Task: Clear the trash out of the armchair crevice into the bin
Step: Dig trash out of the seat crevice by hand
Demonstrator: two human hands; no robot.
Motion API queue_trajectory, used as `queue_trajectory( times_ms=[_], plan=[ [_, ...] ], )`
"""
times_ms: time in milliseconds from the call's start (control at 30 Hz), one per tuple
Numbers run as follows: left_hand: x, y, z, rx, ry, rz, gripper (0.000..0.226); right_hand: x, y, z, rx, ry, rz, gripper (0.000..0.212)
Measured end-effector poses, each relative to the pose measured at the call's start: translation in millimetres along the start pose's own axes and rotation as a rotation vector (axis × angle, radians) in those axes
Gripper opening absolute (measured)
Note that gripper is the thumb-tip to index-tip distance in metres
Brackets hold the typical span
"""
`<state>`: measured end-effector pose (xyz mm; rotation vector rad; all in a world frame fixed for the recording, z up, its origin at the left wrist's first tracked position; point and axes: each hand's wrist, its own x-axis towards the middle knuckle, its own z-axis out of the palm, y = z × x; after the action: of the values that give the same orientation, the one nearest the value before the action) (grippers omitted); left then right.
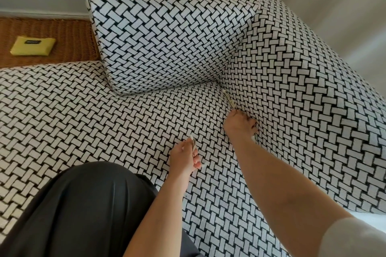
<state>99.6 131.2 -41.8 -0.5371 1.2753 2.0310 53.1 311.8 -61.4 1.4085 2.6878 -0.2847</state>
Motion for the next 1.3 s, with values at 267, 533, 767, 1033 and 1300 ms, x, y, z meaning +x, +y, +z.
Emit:
queue_trajectory(
  times_ms=[267, 533, 767, 1033, 1300],
  plan=[
    [0.2, 0.3, -0.5, 0.004, -0.007, -0.003, 0.029, -0.8, 3.7, 6.9, 0.098, 0.138, -0.007, 0.037],
    [6.6, -2.5, -1.9, 0.023, -0.030, 0.003, 0.033, -7.0, 5.8, 10.0, 0.239, 0.316, -0.069, 0.024],
    [7.7, -3.2, -3.0, -0.017, -0.055, 0.000, 0.031, -3.7, 11.7, 4.8, 0.165, 0.224, -0.178, 0.028],
    [2.8, -1.6, 0.2, -0.011, -0.037, 0.009, 0.032, -45.8, 23.3, 5.3, -0.004, 0.243, -0.464, 0.035],
    [-15.5, -3.7, -3.6, 0.071, 0.010, 0.018, 0.029, -88.6, 1.1, 11.5, 0.052, 0.268, -0.668, 0.028]
  ],
)
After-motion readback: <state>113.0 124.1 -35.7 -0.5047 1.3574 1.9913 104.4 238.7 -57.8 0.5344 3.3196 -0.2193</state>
